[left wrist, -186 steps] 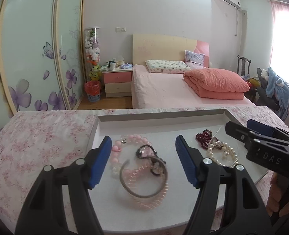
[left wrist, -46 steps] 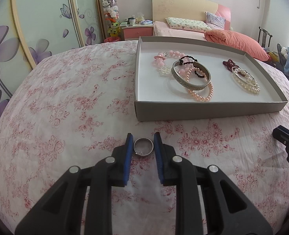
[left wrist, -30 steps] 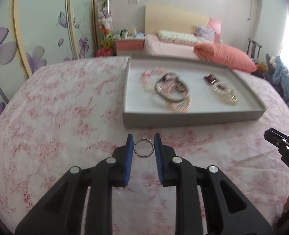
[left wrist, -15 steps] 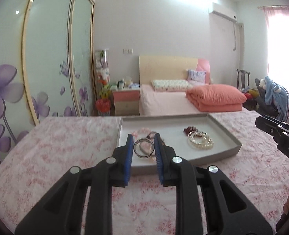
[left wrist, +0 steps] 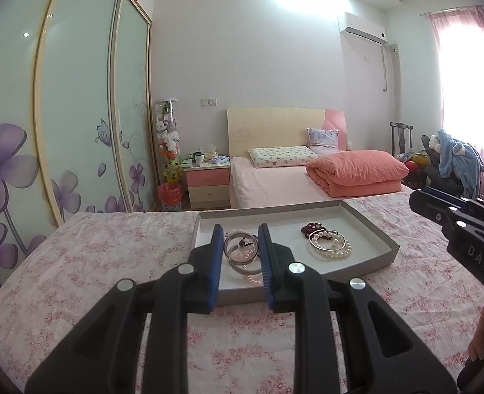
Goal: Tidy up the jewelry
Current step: 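Carry the ring and earring into the grey tray and open both tools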
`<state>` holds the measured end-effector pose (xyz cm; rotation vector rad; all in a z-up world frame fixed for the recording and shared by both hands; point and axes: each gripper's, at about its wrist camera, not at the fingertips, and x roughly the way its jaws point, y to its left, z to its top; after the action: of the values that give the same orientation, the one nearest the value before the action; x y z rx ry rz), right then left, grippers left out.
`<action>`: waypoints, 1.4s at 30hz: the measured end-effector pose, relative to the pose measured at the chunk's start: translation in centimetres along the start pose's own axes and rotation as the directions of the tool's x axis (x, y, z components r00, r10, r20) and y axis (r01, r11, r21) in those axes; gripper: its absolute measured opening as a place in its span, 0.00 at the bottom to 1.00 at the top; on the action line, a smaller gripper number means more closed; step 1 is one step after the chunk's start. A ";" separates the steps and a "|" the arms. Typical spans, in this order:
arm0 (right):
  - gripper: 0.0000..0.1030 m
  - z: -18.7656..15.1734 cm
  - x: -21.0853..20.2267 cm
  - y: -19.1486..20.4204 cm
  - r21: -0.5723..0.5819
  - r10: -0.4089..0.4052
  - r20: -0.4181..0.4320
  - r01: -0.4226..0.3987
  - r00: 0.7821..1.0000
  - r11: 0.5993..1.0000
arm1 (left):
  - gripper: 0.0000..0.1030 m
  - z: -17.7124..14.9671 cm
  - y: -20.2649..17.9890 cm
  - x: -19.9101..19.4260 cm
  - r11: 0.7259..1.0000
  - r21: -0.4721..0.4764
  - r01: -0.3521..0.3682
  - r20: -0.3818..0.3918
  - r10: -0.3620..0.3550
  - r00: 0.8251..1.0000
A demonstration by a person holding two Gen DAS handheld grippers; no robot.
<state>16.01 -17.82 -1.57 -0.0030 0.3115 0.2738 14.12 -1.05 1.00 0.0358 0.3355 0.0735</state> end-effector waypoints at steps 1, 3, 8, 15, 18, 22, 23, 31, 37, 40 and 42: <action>0.16 0.0 0.0 0.1 -0.001 0.001 -0.002 -0.001 1.000 1.000 | 0.21 0.0 0.0 0.0 1.000 0.000 0.001 -0.001 -0.001 1.000; 0.16 0.0 0.1 0.1 -0.002 0.001 -0.003 -0.001 1.000 1.000 | 0.22 -0.1 0.0 0.2 1.000 -0.002 0.003 -0.004 -0.003 1.000; 0.16 0.0 0.4 0.3 -0.004 0.004 -0.008 -0.004 1.000 1.000 | 0.22 -0.2 0.1 0.6 1.000 -0.008 0.009 -0.016 -0.009 1.000; 0.16 0.9 1.3 0.2 0.001 -0.001 0.010 0.001 1.000 1.000 | 0.22 0.7 0.3 2.1 1.000 -0.003 0.019 -0.022 -0.019 1.000; 0.16 1.5 2.8 -0.1 0.008 -0.004 0.008 0.004 1.000 1.000 | 0.22 1.2 0.3 3.4 1.000 -0.004 0.024 -0.026 -0.024 0.999; 0.16 2.0 6.0 -0.8 0.038 0.002 -0.032 -0.001 0.999 0.999 | 0.22 1.7 0.1 5.8 0.999 0.002 0.035 -0.043 -0.035 0.998; 0.16 2.1 6.8 -1.0 0.046 0.006 -0.045 -0.004 0.999 0.999 | 0.22 1.7 0.1 6.7 0.999 0.003 0.040 -0.055 -0.040 0.998; 0.16 1.4 13.4 -2.0 0.095 0.022 -0.160 -0.007 0.987 0.995 | 0.22 1.8 -0.3 12.4 0.998 -0.002 0.069 -0.127 -0.069 0.990; 0.16 0.8 16.1 -2.3 0.129 0.056 -0.209 -0.030 0.976 0.991 | 0.22 1.6 -0.6 15.1 0.996 -0.012 0.084 -0.162 -0.085 0.983; 0.26 0.7 16.7 -2.8 0.151 0.074 -0.228 -0.040 0.971 0.988 | 0.30 1.3 -0.5 16.1 0.996 -0.019 0.086 -0.177 -0.089 0.980; 0.54 0.6 16.5 -3.3 0.171 0.071 -0.229 -0.031 0.971 0.985 | 0.41 1.3 0.0 16.2 0.997 -0.029 0.069 -0.171 -0.073 0.982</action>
<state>32.16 -16.55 -6.09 0.1383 0.5700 0.2985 29.85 0.23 -3.07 -0.0056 0.5088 0.0098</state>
